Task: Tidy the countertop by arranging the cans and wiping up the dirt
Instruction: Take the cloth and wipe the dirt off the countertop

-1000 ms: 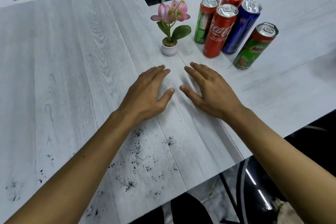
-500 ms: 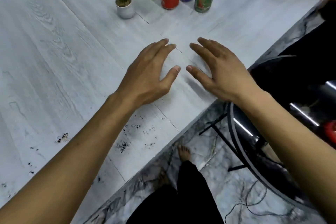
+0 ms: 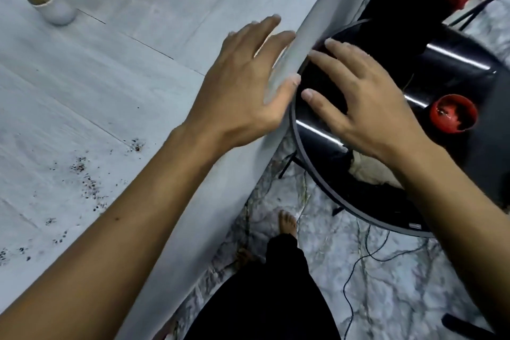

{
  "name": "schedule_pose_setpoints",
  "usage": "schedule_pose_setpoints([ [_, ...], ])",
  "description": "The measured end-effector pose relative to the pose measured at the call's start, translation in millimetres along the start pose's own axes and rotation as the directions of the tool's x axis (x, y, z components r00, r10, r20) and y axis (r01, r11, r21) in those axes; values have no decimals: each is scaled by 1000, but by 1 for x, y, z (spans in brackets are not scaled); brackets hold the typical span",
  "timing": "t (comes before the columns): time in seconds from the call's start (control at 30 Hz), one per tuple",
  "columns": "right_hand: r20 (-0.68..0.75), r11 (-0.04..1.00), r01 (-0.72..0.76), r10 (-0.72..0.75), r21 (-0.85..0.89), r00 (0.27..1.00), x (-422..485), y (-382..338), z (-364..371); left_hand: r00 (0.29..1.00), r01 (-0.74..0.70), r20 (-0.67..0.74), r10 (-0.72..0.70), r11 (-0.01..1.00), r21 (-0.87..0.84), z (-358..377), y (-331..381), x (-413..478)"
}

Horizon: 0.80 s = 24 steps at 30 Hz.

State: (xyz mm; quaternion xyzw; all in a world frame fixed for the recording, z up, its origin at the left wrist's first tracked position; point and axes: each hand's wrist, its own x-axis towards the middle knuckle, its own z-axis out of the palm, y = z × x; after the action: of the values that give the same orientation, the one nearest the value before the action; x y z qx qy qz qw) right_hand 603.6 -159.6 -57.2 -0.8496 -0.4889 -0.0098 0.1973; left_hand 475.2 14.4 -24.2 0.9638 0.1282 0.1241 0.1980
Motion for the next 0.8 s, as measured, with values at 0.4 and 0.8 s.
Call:
schedule_pose_setpoints([
  [0.4,19,958,-286,286,0,958,-64,101,6,971,31,238,-23,999,-32,108,77,33],
  [0.8,124,785,-619,613,15,780,-145,167,50,828,219,525,-197,975,20,210,88,28],
])
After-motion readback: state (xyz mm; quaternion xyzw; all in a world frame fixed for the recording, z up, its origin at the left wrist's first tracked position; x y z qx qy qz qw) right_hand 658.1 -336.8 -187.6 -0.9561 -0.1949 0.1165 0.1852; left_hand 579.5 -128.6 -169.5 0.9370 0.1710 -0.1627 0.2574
